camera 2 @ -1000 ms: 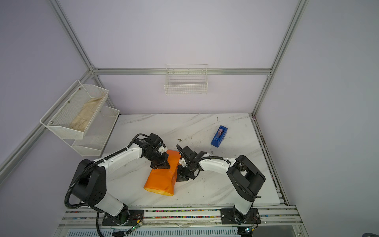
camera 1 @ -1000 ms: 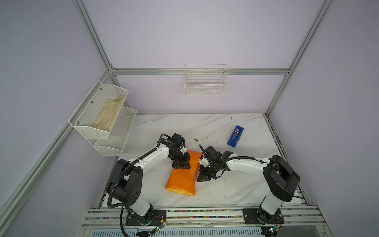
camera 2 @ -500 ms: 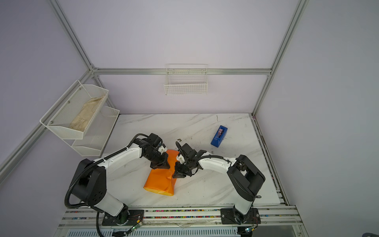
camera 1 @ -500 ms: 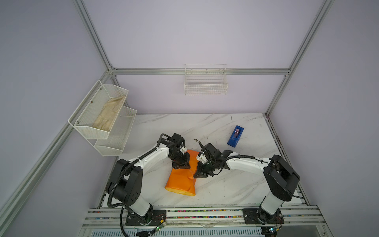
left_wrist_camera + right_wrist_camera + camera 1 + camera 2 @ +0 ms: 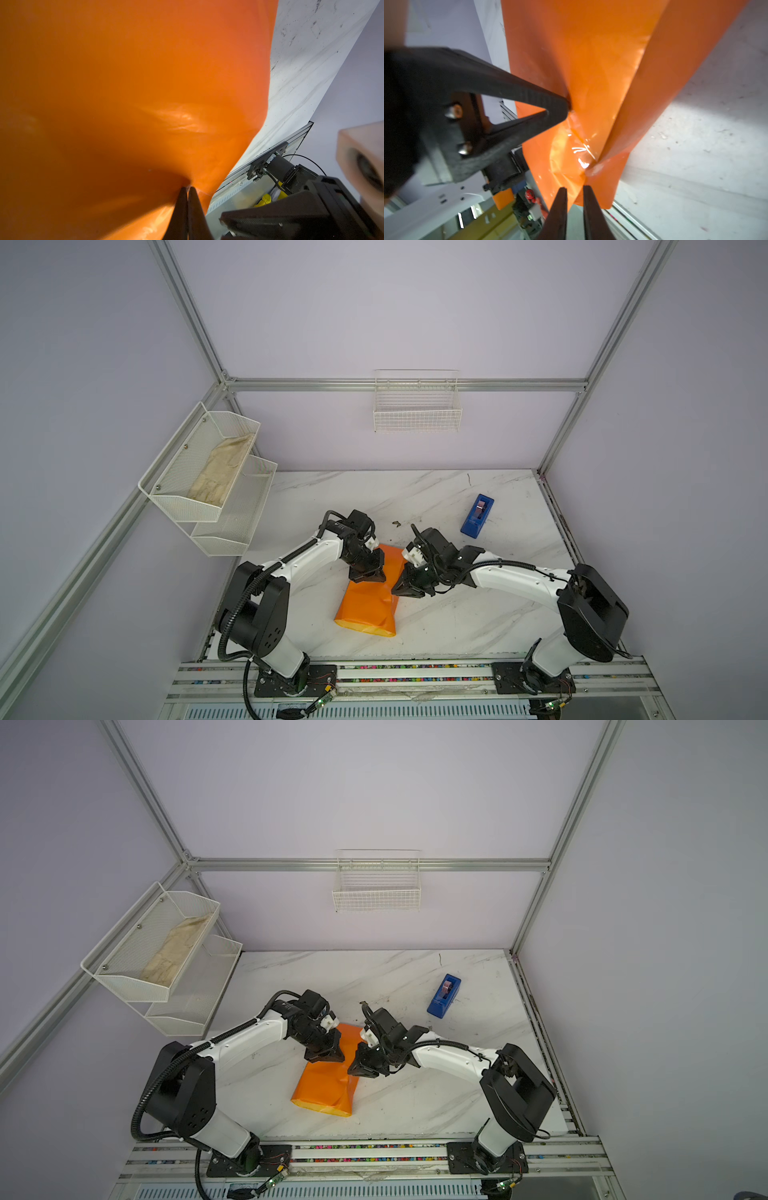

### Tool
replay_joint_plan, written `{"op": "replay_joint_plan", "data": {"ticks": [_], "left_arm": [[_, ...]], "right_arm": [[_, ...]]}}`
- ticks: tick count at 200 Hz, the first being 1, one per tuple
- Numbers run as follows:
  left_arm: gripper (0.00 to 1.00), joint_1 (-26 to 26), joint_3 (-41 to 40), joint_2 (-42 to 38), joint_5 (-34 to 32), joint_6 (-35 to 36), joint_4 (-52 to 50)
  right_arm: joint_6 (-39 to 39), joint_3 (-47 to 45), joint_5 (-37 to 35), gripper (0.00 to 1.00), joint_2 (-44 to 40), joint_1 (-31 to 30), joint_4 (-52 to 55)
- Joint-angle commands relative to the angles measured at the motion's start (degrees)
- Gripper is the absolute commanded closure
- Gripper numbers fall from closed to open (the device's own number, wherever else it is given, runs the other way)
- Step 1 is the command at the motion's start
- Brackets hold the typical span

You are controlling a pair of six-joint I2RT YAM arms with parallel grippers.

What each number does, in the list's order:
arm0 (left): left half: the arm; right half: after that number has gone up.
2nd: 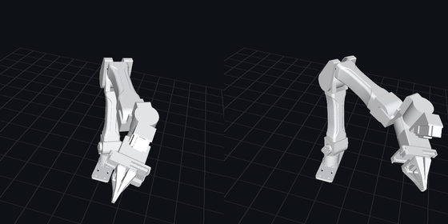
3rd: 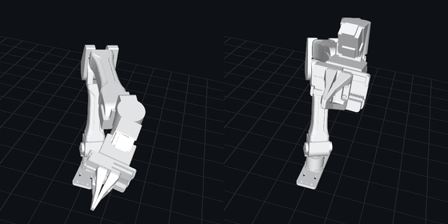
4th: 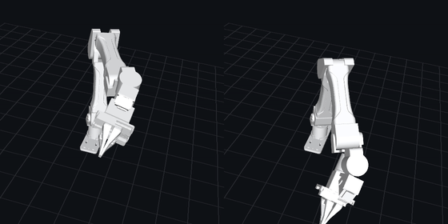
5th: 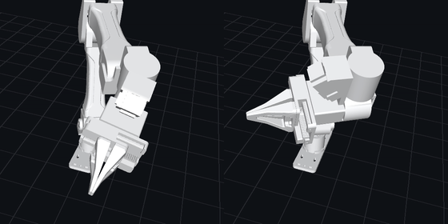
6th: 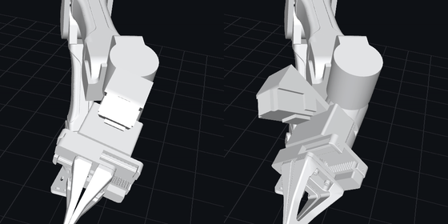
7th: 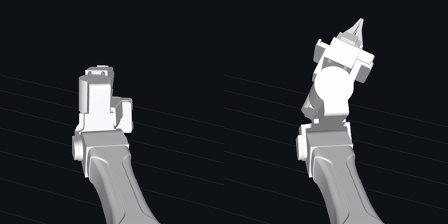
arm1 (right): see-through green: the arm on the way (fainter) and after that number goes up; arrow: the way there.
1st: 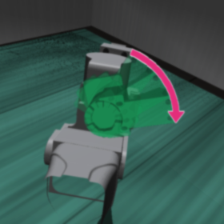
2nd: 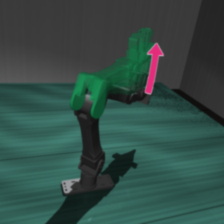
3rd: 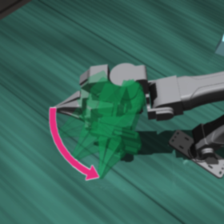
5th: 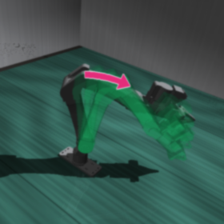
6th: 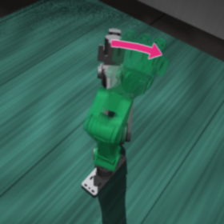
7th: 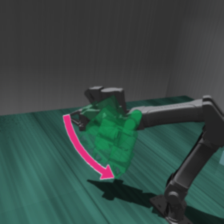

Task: Wrap a gift box in wrapping paper
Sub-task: Stick the wrapping paper to the gift box.

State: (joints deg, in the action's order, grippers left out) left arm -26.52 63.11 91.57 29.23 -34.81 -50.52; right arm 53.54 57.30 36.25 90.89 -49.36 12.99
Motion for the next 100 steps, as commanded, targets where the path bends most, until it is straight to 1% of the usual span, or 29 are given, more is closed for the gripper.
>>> {"op": "replay_joint_plan", "data": {"ticks": [1,11,34,92,100], "left_arm": [[0.94,0.0,-0.5,3.0,-6.9,0.8,-5.2],[0.94,-0.1,-0.5,2.9,-7.0,1.0,-5.3],[0.94,-0.1,-0.5,2.9,-7.0,1.1,-5.6],[0.94,0.0,-0.6,2.9,-7.2,1.1,-5.6],[0.94,-0.1,-0.6,2.8,-7.1,1.1,-5.6]], "right_arm": [[4.6,-1.5,0.4,0.68,1.0,-0.3,-4.6],[4.4,-1.6,-0.2,0.66,1.9,-0.3,-4.6],[3.9,-1.8,-0.8,0.66,3.4,-0.2,-4.7],[3.0,-3.3,-2.1,0.87,4.7,-0.3,-4.2],[3.0,-3.2,-2.4,0.87,4.3,-0.2,-3.8]]}}
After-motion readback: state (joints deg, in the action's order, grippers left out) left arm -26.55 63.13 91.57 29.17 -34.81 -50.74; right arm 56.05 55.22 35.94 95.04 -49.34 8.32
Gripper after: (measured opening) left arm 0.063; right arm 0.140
